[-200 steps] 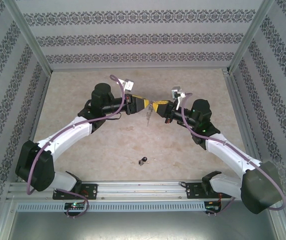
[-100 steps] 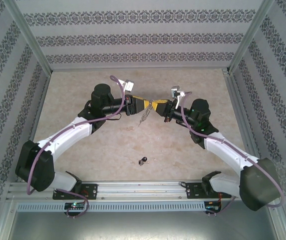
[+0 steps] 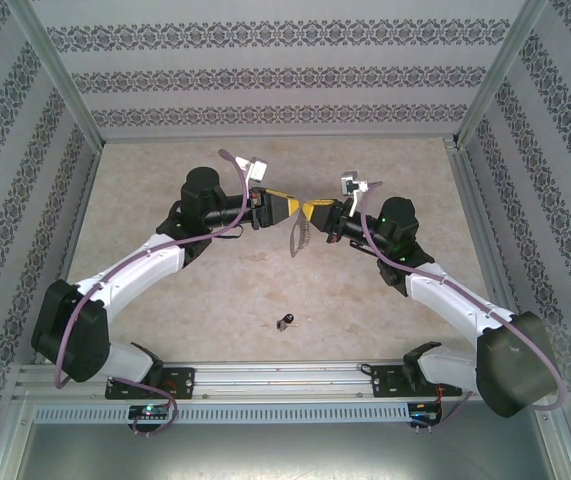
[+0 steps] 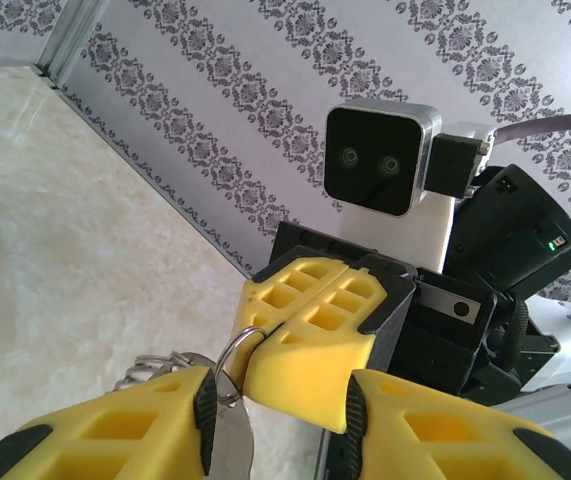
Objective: Put the keys on the keyring
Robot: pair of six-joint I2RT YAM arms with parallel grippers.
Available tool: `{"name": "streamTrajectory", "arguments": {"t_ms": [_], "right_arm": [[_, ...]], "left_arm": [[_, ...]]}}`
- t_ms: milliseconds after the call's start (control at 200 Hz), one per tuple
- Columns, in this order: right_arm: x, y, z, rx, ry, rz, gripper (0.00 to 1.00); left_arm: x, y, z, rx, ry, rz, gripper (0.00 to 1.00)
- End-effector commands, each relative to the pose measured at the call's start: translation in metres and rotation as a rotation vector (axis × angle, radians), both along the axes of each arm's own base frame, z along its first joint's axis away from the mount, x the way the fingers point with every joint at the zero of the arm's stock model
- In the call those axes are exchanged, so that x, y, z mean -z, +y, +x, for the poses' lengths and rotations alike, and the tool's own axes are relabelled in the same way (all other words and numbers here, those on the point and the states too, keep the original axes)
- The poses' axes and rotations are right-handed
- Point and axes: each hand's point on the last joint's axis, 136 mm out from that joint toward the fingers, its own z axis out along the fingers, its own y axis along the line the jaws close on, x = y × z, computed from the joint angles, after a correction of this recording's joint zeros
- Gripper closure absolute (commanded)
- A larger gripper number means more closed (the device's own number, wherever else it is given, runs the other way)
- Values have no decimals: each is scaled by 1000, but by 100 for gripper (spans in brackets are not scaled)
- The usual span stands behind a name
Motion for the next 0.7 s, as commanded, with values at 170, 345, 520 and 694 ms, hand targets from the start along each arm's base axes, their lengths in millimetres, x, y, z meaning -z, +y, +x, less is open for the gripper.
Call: {"name": "streamTrajectory", "arguments": {"t_ms": [170, 345, 520, 694], "right_arm": [[-27, 0, -5, -12, -77, 45, 100], [-26, 0, -5, -11, -75, 45, 100], [-24, 1, -4, -13, -71, 44, 100], [-24, 1, -4, -13, -70, 43, 100]], "left_arm": [[-4, -1, 7, 6, -21, -30, 59], [-2, -3, 9, 9, -7, -38, 58], [-2, -5, 9, 22, 4, -70, 64], [0, -7, 9, 30, 19, -86, 68]]}}
